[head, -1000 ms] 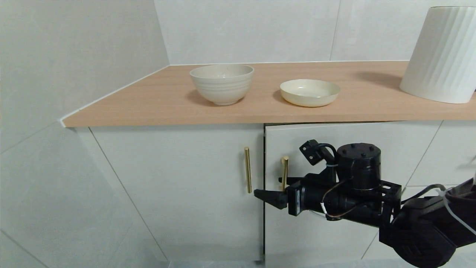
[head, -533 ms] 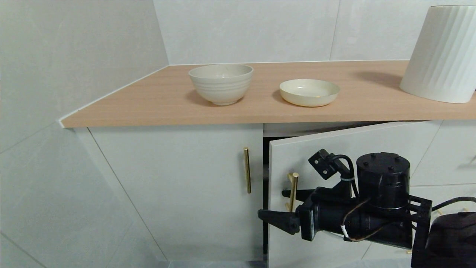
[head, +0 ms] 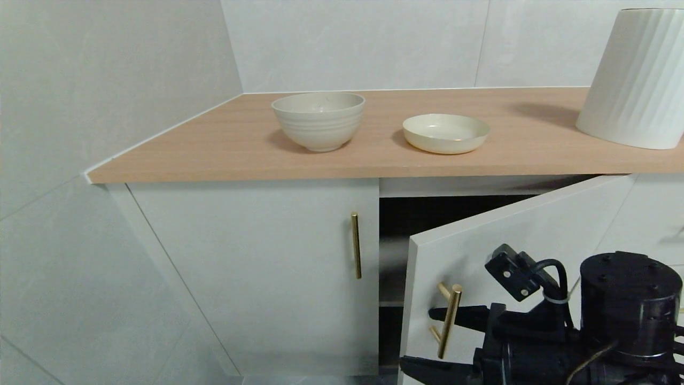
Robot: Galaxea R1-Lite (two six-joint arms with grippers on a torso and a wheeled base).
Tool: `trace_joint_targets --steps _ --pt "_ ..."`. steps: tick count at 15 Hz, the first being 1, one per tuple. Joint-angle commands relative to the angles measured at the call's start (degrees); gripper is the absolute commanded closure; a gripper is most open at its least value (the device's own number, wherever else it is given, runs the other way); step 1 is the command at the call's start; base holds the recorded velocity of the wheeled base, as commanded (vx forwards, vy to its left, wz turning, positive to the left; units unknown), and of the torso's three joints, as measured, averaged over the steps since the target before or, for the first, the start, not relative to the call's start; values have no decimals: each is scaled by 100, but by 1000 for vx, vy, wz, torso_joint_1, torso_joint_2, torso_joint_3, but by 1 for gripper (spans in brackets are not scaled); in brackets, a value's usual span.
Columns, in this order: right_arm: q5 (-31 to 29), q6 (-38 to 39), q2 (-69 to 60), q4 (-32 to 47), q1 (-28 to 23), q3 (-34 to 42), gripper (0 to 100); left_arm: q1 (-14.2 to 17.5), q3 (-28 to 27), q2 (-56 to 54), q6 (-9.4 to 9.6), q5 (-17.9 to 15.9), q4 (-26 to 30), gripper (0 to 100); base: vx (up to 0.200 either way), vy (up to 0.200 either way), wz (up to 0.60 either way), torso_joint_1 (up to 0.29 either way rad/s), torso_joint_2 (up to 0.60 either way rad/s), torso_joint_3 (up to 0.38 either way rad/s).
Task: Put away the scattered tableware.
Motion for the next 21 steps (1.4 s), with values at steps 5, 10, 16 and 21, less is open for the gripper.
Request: trace_joint_targets --steps 5,10,16,21 --pt "-14 4 -269 -18 193 243 0 -15 -2321 3219 4 -1769 290 0 0 0 0 0 0 0" --pt "-14 39 -401 -18 307 366 0 -472 -3209 5654 145 -2032 26 0 0 0 0 0 0 0" --pt "-14 48 -778 -9 299 577 0 -1685 -3217 6893 92 -1979 -660 100 0 0 0 0 0 0" --pt "-14 48 -814 -9 299 595 0 -2485 -3226 8115 -312 -1962 -1996 100 0 0 0 0 0 0"
